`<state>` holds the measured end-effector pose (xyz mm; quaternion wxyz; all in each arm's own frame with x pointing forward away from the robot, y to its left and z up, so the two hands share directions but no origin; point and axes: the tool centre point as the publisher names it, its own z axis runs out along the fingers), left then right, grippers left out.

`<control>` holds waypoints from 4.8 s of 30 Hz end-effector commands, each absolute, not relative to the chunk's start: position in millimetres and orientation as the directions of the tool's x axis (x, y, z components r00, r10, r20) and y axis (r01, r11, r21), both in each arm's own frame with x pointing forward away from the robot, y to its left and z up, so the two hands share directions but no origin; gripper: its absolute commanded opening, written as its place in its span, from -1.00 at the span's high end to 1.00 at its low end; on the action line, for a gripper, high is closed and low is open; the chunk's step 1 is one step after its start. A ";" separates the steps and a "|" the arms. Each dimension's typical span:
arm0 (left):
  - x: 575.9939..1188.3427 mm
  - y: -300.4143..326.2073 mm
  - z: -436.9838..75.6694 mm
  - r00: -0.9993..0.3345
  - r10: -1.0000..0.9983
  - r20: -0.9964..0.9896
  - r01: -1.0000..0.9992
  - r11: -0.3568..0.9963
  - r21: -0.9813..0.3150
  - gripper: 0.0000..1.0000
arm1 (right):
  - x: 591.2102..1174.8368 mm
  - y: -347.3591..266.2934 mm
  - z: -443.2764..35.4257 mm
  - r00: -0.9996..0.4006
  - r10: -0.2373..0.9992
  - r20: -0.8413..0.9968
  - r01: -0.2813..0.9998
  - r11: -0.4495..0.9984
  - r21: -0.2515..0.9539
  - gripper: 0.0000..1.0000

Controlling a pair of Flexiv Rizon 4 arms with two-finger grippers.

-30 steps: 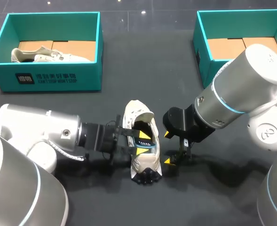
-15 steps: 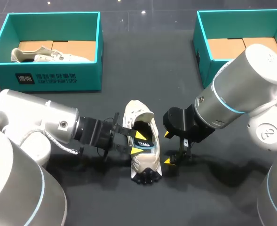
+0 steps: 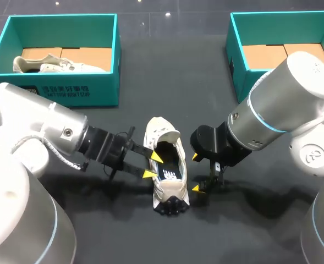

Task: Take the shoe out of the shoebox, open the shoe tongue, remove and reinsert the insole, then place the shoe into the shoebox

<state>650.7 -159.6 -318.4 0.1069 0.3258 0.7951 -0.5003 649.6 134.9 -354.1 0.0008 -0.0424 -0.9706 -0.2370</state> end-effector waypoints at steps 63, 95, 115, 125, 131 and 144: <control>656.6 -70.0 -237.3 -0.318 0.934 -0.161 0.842 0.200 -0.502 1.00 | 648.8 30.7 -319.1 -0.986 0.161 0.047 0.166 0.910 0.381 -1.00; 652.3 -144.7 -272.2 0.047 0.996 -0.075 0.916 -0.073 -0.395 1.00 | 648.8 30.7 -319.1 -0.986 0.161 0.047 0.166 0.910 0.381 -1.00; 655.3 -174.1 -314.0 0.045 0.996 -0.073 0.922 -0.070 -0.382 1.00 | 649.5 29.1 -318.1 -0.987 0.156 0.044 0.161 0.910 0.382 -1.00; 651.0 -177.7 -329.6 0.050 0.997 -0.064 0.930 -0.070 -0.360 1.00 | 654.8 14.5 -309.4 -0.985 0.166 0.050 0.173 0.906 0.386 -1.00; 648.4 -181.7 -338.4 0.057 0.997 -0.051 0.930 -0.072 -0.360 1.00 | 657.0 9.9 -310.2 -0.983 0.172 0.059 0.181 0.901 0.395 -1.00; 645.7 -188.3 -359.8 0.071 0.998 -0.001 0.924 -0.066 -0.376 1.00 | 657.0 9.9 -310.2 -0.983 0.172 0.059 0.181 0.901 0.395 -1.00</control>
